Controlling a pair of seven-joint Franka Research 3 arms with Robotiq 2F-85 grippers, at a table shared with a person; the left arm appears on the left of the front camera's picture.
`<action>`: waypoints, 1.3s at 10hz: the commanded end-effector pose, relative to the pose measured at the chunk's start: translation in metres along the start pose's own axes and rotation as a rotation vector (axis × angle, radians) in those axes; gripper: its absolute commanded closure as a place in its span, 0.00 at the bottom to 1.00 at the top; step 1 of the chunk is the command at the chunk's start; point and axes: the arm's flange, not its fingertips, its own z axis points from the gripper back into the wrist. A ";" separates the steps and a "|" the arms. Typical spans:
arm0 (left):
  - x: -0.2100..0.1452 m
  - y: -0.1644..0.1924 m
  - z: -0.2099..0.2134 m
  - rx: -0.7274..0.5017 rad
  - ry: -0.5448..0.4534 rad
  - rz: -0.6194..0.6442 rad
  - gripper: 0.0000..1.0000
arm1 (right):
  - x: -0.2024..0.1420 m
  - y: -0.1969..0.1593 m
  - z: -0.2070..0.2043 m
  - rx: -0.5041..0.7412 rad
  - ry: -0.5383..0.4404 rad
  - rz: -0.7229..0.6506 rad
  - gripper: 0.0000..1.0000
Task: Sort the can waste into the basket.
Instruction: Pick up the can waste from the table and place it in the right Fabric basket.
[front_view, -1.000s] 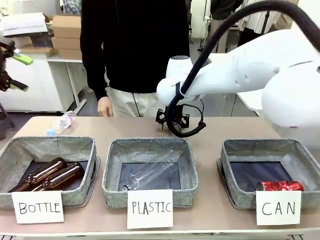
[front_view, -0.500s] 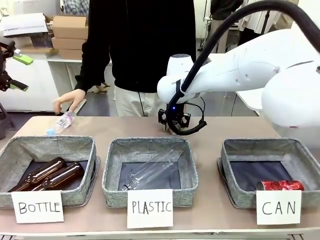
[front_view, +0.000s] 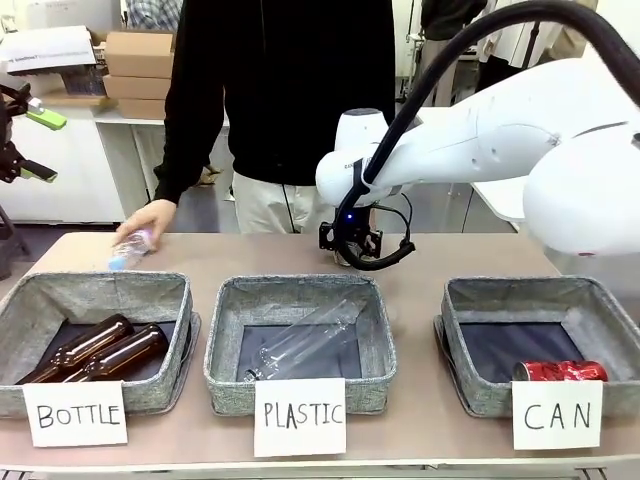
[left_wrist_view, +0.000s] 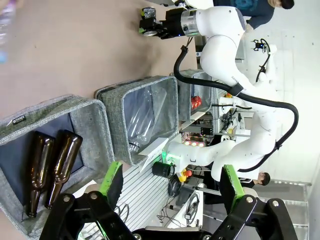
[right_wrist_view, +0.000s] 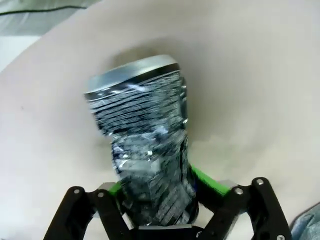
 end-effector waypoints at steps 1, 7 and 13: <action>-0.002 -0.002 0.002 0.010 0.005 0.001 0.00 | 0.004 -0.004 0.004 0.007 0.015 0.009 1.00; -0.002 -0.002 0.002 0.010 0.005 0.001 0.00 | -0.020 -0.048 0.066 0.079 0.066 0.082 1.00; -0.002 -0.002 0.002 0.010 0.005 0.001 0.00 | -0.126 -0.286 0.180 0.230 0.199 0.450 1.00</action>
